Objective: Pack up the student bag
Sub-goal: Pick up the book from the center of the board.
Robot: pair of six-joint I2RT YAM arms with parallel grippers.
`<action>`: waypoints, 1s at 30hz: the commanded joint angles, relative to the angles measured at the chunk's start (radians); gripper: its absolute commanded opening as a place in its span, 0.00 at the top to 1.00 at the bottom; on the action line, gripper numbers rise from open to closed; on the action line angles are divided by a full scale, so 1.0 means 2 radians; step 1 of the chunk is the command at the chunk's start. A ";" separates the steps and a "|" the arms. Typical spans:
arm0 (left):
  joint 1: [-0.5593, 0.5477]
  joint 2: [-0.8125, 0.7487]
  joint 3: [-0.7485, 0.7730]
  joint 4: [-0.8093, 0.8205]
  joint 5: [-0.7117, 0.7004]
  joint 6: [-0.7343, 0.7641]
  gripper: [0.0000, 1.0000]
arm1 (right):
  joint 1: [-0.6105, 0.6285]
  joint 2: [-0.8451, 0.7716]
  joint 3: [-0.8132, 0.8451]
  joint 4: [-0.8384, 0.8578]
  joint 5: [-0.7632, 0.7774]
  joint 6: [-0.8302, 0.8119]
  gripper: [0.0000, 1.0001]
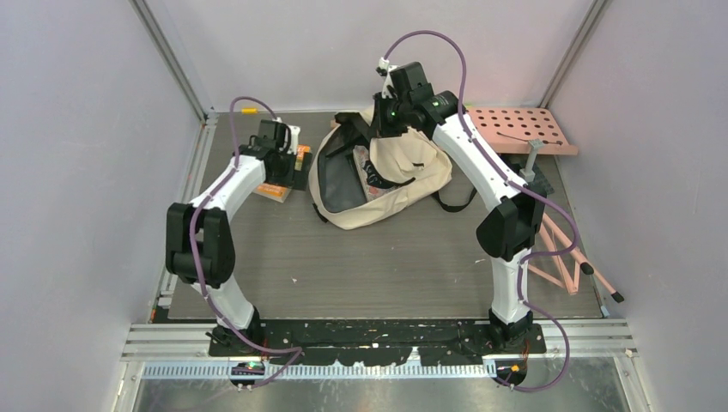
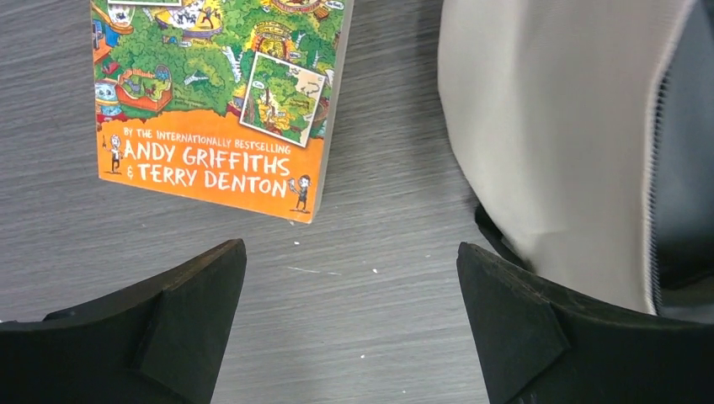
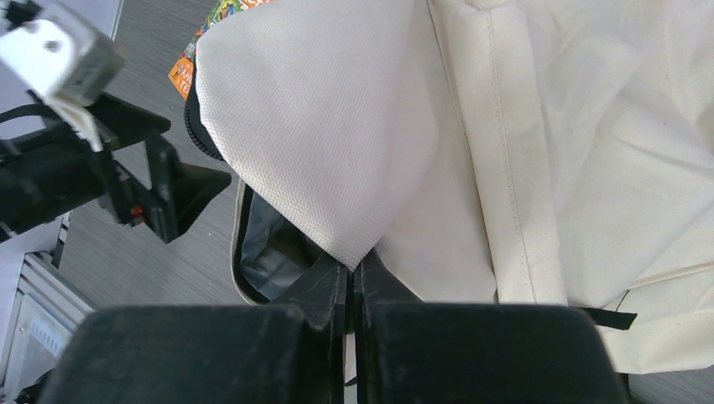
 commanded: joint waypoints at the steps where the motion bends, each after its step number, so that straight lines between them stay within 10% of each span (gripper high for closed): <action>1: 0.001 0.028 0.046 0.002 -0.025 0.042 0.00 | 0.003 -0.039 0.014 0.052 0.005 0.010 1.00; 22: 0.005 0.226 0.214 -0.072 -0.043 0.101 0.40 | 0.003 -0.025 0.045 0.015 0.023 0.004 1.00; 30: 0.011 0.249 0.218 -0.077 -0.067 0.099 0.38 | 0.003 -0.027 0.044 0.011 0.028 0.004 0.99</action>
